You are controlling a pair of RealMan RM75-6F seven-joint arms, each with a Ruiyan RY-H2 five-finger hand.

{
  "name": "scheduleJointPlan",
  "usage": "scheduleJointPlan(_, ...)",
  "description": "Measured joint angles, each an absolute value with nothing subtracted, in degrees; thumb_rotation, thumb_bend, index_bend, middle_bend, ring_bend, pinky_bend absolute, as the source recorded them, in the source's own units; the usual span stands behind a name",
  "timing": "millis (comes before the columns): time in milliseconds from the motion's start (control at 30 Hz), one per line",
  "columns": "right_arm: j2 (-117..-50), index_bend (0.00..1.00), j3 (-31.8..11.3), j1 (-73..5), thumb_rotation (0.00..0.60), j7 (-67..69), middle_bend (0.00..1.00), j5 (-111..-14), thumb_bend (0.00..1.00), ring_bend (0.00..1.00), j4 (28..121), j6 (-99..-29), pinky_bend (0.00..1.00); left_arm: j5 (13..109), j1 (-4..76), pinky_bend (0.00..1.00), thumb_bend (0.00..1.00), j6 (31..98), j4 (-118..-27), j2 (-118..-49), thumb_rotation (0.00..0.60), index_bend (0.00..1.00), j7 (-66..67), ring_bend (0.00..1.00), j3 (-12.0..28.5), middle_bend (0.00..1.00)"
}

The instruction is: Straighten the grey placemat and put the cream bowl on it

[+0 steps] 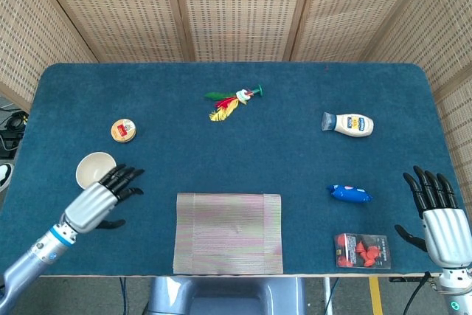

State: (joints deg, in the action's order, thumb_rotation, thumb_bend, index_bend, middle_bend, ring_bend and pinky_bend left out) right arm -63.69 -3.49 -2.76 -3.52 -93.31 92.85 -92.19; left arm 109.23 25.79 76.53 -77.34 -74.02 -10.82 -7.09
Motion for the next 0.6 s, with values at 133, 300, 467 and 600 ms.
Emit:
scheduleJointPlan(133, -63.8, 0.07, -3.6, -2.9, 0.600, -3.7, 0.00, -93.0, 0.00, 0.00, 92.8, -91.9, 0.00, 114.5, 26.6, 0.00, 0.00, 76.8, -78.7, -76.8, 0.600, 0.33, -8.7, 0.00, -10.3, 0.00)
scheduleJointPlan(300, -64.0, 0.07, -3.6, -3.0, 0.600, -4.1, 0.00, -92.9, 0.00, 0.00, 92.7, -91.6, 0.00, 117.3, 27.6, 0.00, 0.00, 74.8, -78.0, -81.1, 0.600, 0.34, -6.0, 0.00, -12.3, 0.00)
scheduleJointPlan(467, -64.1, 0.07, -3.7, -3.0, 0.600, -4.1, 0.00, -92.6, 0.00, 0.00, 92.5, -91.5, 0.00, 118.4, 28.6, 0.00, 0.00, 72.4, -76.9, -83.8, 0.600, 0.34, -4.2, 0.00, -13.5, 0.00)
scheduleJointPlan(600, -64.2, 0.07, -3.7, -3.1, 0.600, -4.3, 0.00, -92.5, 0.00, 0.00, 92.4, -91.3, 0.00, 118.6, 29.2, 0.00, 0.00, 71.1, -76.4, -85.1, 0.600, 0.34, -4.0, 0.00, -14.1, 0.00)
